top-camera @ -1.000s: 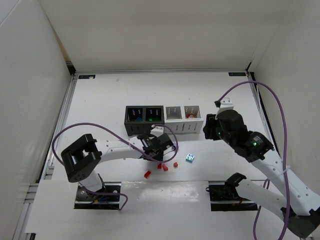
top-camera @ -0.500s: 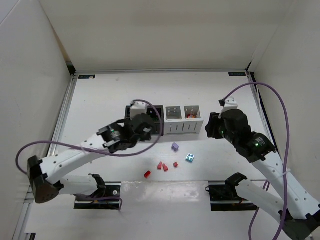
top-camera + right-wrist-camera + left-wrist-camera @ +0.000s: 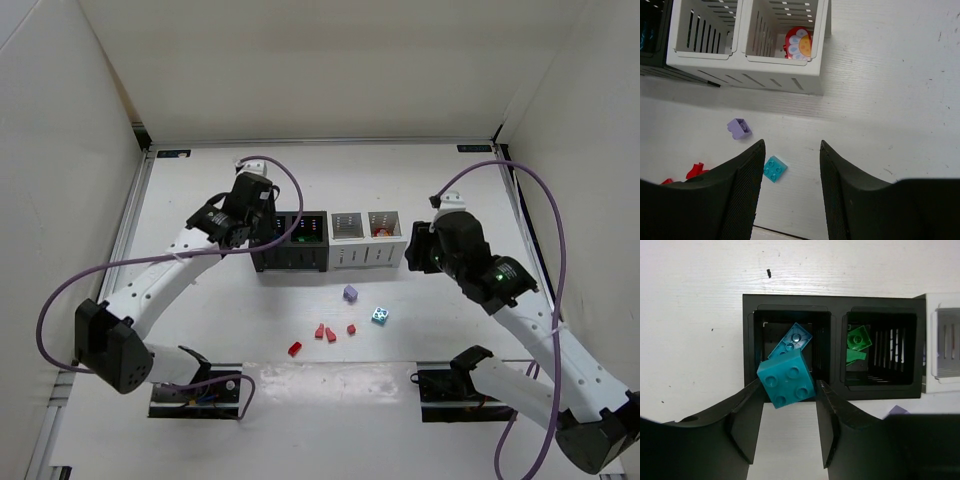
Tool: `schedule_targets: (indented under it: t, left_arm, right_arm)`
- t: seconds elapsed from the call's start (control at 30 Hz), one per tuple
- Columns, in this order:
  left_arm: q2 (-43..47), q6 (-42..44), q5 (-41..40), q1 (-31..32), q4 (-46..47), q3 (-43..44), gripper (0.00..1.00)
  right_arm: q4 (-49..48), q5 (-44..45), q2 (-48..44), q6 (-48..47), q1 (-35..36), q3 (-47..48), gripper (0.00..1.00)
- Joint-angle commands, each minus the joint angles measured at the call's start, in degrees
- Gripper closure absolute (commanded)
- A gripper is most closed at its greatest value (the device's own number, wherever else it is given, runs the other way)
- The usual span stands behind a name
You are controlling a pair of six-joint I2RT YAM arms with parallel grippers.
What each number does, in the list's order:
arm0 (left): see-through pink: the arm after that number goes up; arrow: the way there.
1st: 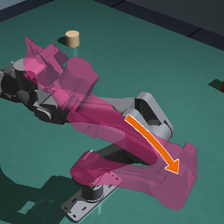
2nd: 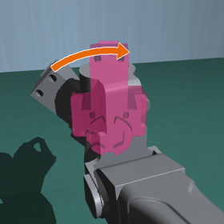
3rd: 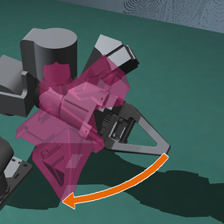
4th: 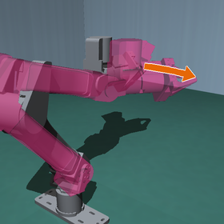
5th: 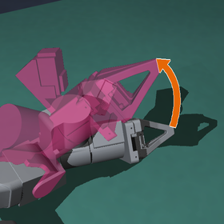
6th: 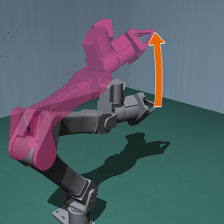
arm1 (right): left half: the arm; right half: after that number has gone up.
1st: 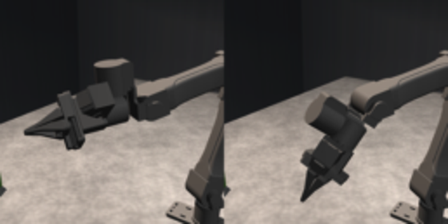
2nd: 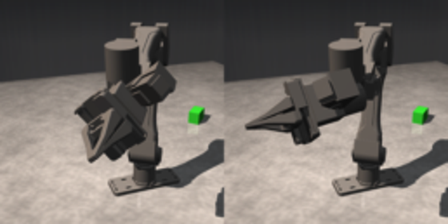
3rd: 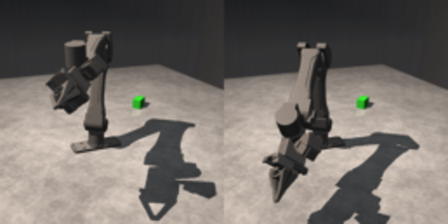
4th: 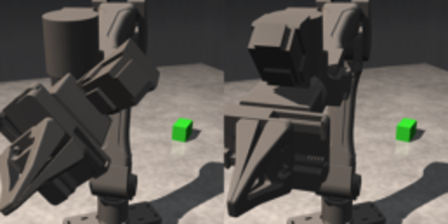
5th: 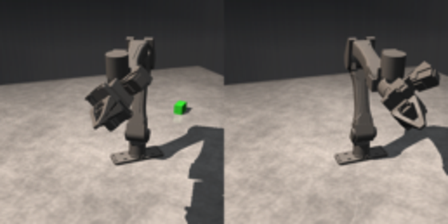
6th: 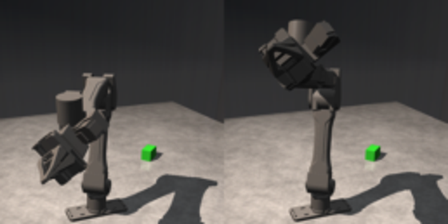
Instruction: Sort the legos into containers by color
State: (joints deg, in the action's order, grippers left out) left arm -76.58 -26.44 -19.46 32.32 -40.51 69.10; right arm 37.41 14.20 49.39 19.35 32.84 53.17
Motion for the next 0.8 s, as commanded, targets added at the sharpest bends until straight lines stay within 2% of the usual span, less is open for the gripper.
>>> schedule_targets:
  t: [0.0, 0.2, 0.4, 0.43, 0.5, 0.57, 0.77]
  left_arm:
    - [-0.2, 2.6, 2.9, -1.6, 1.2, 1.6, 0.44]
    - [-1.5, 2.6, 4.8, -3.0, 0.1, 1.6, 0.34]
    - [1.6, 1.7, 5.7, -3.0, 0.9, 0.4, 0.28]
    - [2.5, 1.7, 5.8, -2.9, 1.0, 0.4, 0.21]
    - [3.9, 1.0, 6.5, -3.0, 0.4, 0.0, 0.14]
    - [6.1, -0.1, 7.1, -2.7, -0.5, -0.6, 0.00]
    - [14.9, -4.6, 3.6, 1.3, -8.6, -6.2, 0.00]
  right_arm:
    - [-1.7, 1.0, 0.4, 0.9, -0.6, 1.2, 0.49]
    - [0.5, 0.9, 0.2, 1.1, -0.6, 0.2, 0.47]
    - [2.5, 0.9, 0.3, 1.8, 0.0, -1.0, 0.46]
    - [2.8, 0.8, 0.3, 2.2, 0.6, -1.4, 0.46]
    - [3.2, 1.0, 0.5, 3.5, 2.2, -2.4, 0.46]
    - [3.5, 1.7, 0.8, 5.9, 4.8, -3.1, 0.44]
    - [-0.8, 5.0, 3.3, 15.4, 12.9, -9.6, 0.36]
